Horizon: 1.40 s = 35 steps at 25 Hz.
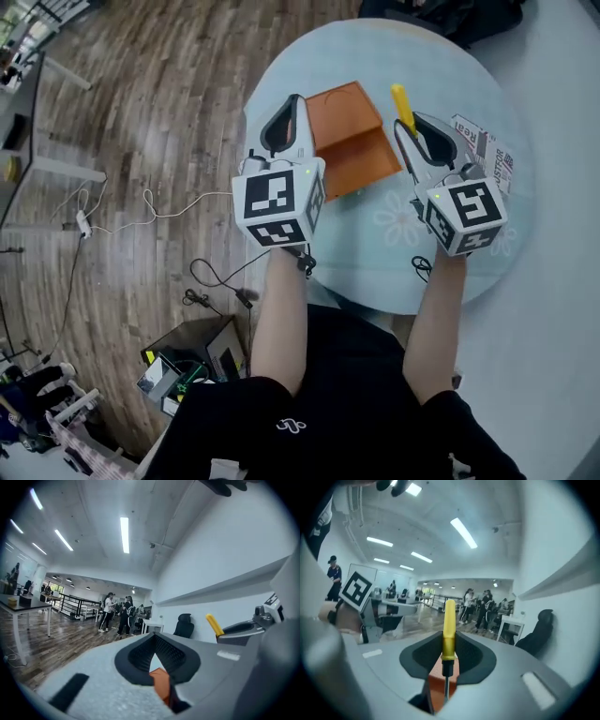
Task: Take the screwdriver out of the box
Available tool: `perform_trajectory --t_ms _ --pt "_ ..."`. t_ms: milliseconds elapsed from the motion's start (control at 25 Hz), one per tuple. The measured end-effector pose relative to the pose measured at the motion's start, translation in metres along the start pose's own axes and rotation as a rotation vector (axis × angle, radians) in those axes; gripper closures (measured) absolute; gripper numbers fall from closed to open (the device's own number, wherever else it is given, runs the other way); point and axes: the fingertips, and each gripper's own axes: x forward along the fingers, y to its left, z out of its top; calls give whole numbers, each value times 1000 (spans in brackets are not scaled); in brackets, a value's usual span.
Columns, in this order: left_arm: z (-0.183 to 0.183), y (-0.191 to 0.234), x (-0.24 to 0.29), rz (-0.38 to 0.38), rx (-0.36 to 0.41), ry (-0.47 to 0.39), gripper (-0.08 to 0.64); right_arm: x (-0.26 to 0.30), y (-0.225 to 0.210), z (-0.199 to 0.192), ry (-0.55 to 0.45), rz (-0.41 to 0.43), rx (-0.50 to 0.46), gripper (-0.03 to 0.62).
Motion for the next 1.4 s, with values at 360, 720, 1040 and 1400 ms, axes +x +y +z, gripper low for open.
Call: perform_trajectory --t_ms 360,720,1040,1400 --pt "46 -79 -51 -83 138 -87 557 -113 -39 36 -433 -121 335 500" --pt "53 -111 -54 -118 171 -97 557 -141 -49 30 -452 -98 364 500" --pt "51 -119 -48 -122 191 -90 557 -142 -59 24 -458 -88 376 500" --pt "47 -123 -45 -124 208 -84 557 -136 -58 21 -450 -65 356 500"
